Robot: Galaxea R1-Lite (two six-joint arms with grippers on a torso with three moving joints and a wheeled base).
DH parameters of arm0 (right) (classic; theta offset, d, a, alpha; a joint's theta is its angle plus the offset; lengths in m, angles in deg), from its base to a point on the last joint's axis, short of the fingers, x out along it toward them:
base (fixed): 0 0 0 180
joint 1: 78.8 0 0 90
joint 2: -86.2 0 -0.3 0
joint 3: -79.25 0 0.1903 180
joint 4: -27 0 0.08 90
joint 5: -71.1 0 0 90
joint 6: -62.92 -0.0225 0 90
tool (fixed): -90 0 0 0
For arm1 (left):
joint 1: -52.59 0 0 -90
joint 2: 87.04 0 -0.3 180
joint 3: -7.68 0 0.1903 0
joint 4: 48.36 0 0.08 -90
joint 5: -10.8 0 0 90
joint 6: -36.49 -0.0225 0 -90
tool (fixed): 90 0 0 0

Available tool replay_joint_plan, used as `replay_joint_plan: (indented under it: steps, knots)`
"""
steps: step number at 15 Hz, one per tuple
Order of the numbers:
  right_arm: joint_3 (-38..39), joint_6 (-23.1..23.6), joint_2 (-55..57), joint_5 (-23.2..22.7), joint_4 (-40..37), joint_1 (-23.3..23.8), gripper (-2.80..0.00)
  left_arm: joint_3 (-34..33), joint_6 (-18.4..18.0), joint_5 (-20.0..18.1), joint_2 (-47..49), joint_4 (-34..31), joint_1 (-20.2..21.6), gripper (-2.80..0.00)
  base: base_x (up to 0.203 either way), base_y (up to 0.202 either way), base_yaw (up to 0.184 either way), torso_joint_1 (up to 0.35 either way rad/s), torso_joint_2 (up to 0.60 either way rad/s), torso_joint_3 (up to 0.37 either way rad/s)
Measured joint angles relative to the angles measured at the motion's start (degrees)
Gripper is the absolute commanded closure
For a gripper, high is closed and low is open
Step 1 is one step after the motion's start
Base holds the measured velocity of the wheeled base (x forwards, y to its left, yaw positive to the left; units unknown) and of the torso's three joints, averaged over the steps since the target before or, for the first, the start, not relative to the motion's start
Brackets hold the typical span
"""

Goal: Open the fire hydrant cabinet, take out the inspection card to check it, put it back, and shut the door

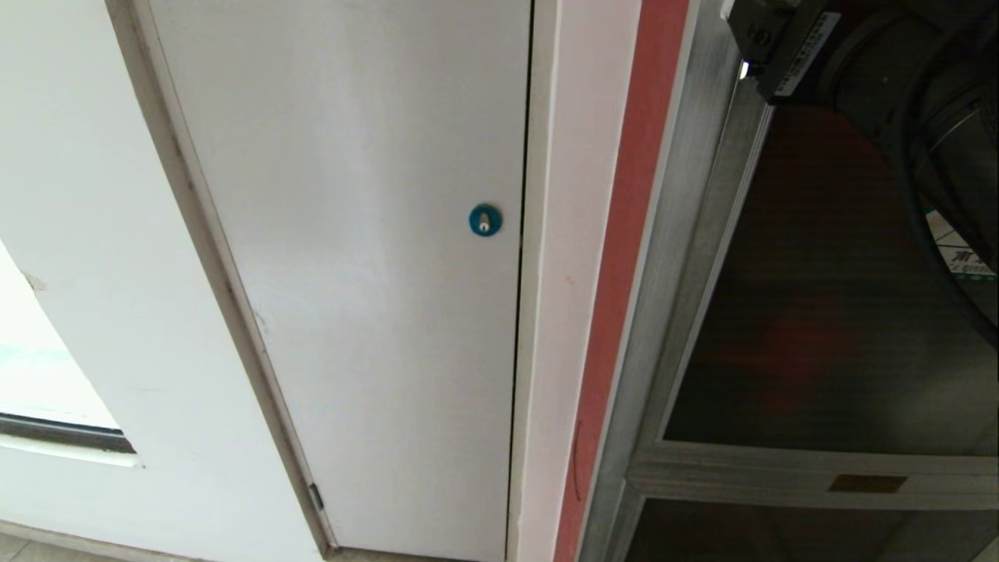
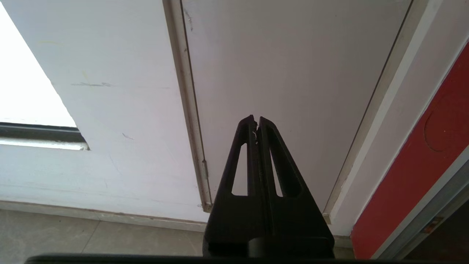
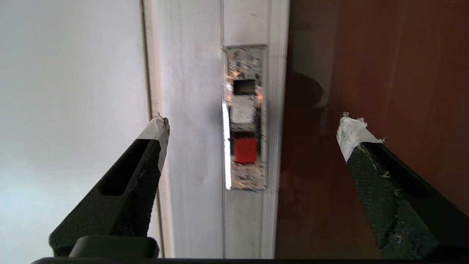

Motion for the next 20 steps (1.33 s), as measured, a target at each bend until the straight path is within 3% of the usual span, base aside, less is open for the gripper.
replay_joint_plan:
  steps: [4, 5, 20]
  knots:
    - [-0.99, 0.00, 1.07, -0.66, -0.07, 1.46, -2.80, 0.00, -0.02, -0.02, 0.00, 0.00, 0.00, 0.00, 0.000, 0.000, 0.000, 0.000, 0.00, 0.000]
    - [-1.06, -0.01, 1.24, -0.75, -0.05, 1.91, 0.00, 0.00, -0.02, 0.00, 0.00, 0.01, 0.00, 0.00, 0.000, 0.000, 0.000, 0.000, 0.00, 0.000]
    - [-4.13, -0.10, 2.37, -1.78, -2.73, 2.67, 0.00, 0.00, -0.02, 0.00, 0.00, 0.00, 0.00, 0.00, 0.000, 0.000, 0.000, 0.000, 0.00, 0.000]
